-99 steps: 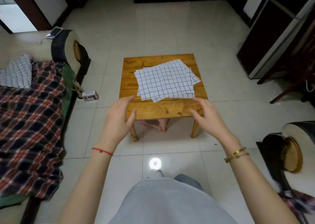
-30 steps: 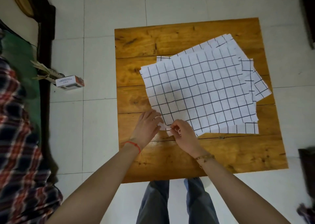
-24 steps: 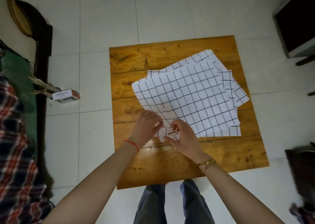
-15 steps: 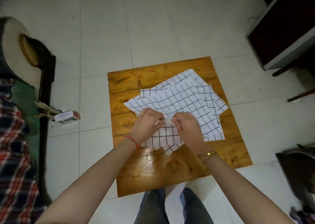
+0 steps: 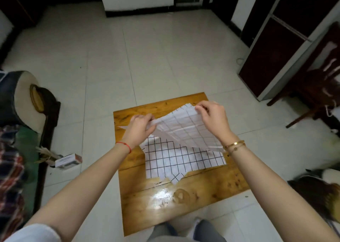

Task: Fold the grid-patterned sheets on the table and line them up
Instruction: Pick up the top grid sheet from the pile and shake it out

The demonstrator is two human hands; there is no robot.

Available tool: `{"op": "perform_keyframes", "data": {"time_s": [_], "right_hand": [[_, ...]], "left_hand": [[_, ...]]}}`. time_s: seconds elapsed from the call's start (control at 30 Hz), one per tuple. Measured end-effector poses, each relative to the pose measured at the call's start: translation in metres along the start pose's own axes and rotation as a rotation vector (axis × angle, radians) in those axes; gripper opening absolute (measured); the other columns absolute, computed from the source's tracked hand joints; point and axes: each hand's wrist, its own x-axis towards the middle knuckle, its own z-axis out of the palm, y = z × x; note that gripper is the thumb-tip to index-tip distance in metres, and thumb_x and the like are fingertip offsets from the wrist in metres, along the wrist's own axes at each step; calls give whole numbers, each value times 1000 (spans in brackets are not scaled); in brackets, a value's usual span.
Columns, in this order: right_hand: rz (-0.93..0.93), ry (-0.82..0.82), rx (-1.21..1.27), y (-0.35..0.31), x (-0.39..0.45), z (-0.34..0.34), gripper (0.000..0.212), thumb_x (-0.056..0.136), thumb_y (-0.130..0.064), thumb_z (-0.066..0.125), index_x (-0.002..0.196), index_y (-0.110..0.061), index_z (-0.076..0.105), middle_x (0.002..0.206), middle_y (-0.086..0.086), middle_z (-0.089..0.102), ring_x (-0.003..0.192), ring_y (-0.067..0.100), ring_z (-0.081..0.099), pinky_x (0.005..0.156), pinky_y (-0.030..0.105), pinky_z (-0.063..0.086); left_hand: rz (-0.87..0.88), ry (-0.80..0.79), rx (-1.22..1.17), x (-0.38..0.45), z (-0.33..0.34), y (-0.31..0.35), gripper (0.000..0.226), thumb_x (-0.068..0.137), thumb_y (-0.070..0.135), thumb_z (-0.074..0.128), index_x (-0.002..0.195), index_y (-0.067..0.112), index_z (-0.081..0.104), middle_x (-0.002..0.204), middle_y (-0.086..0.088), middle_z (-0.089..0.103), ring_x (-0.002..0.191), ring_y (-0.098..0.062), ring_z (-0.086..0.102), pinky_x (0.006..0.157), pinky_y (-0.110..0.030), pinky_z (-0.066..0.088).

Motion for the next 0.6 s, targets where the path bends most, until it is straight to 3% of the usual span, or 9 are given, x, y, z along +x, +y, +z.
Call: {"op": "perform_keyframes", "data": {"time_s": [0.13,0.33,0.47,0.6], "right_hand": [[34,62,35,-7,9,-22,16,89,-21,57,82,-14,70,79,0,70,81,17,57,73,30,42],[108,136,55,-18,20,-44,17,87,-23,59,81,-13,71,75,4,70,73,20,58,67,29,39],[152,193,82,-22,22,-57,16,86,-22,61,77,-13,71,69,2,67,68,18,57,60,21,36],[183,214,80,-20,21,-68,15,86,-21,61,80,-14,72,71,-5,64,68,11,54,58,3,32]], "left_hand": [[70,71,-24,3,-26,2,9,87,20,60,91,14,56,75,3,62,71,-25,60,78,-33,42],[106,117,-18,9,-64,-6,21,87,32,51,91,13,60,76,0,65,72,-25,63,67,-33,47],[146,161,-3,6,-86,-10,13,88,19,61,88,6,64,83,-7,67,77,-26,64,69,-26,43],[190,211,36,-1,-108,-13,8,86,11,69,87,3,66,84,-10,67,78,-27,64,70,-25,43]]}}
